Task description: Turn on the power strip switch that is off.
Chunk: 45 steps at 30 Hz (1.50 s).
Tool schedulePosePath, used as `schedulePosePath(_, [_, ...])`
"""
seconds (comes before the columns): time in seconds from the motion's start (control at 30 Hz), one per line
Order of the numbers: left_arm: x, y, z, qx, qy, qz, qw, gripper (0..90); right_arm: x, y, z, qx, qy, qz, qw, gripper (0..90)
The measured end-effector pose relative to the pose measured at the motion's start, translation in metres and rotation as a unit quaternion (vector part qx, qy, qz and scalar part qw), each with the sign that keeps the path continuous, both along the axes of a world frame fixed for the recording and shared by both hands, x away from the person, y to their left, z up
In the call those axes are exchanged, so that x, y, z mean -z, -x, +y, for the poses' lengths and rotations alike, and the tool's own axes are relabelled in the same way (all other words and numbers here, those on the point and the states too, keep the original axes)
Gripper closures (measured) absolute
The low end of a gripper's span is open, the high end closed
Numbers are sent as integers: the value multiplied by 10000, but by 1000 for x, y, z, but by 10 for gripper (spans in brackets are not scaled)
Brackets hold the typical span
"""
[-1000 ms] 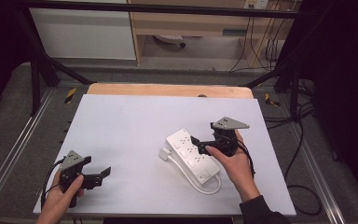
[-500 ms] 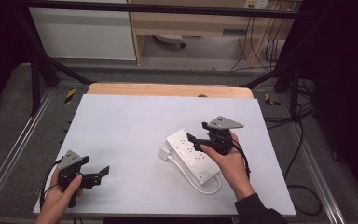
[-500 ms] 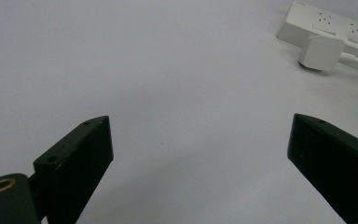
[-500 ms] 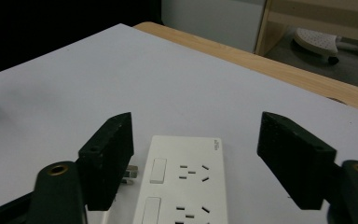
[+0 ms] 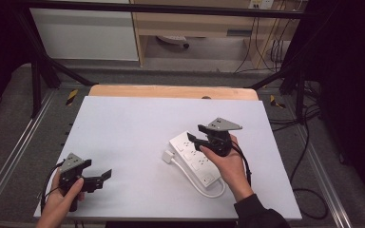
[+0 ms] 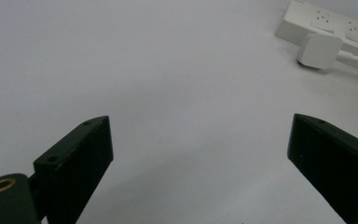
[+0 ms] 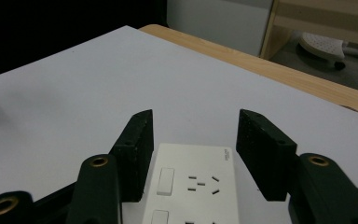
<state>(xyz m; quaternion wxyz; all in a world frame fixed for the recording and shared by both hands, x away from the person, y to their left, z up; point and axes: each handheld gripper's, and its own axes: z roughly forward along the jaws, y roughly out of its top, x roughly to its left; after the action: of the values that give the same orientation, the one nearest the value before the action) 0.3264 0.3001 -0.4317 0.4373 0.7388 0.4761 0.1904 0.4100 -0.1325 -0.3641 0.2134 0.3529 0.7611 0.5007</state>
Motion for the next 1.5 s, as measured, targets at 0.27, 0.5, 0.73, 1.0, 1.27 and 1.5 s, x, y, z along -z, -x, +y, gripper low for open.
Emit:
schedulePosePath(0.27, [0, 0, 0, -23, 3, 11, 10000, 67, 3, -4, 3, 63, -45, -68, 9999, 599])
schedulePosePath(0.5, [0, 0, 1, -62, -9, 13, 10000, 67, 7, -5, 10, 12, 31, -122, 9999, 676])
schedulePosePath(0.73, [0, 0, 2, -55, -6, 5, 10000, 67, 10, -7, 14, -28, 19, -129, 9999, 745])
schedulePosePath(1.0, [0, 0, 2, -48, -8, -2, 10000, 67, 15, -9, 19, -140, 14, -102, 9998, 817])
schedulePosePath(1.27, [0, 0, 2, -30, 1, -5, 10000, 67, 19, -9, 24, -219, 74, -63, 9997, 862])
schedulePosePath(1.5, [0, 1, 2, -18, 5, -9, 10000, 67, 22, -9, 27, -289, 132, 53, 9995, 893])
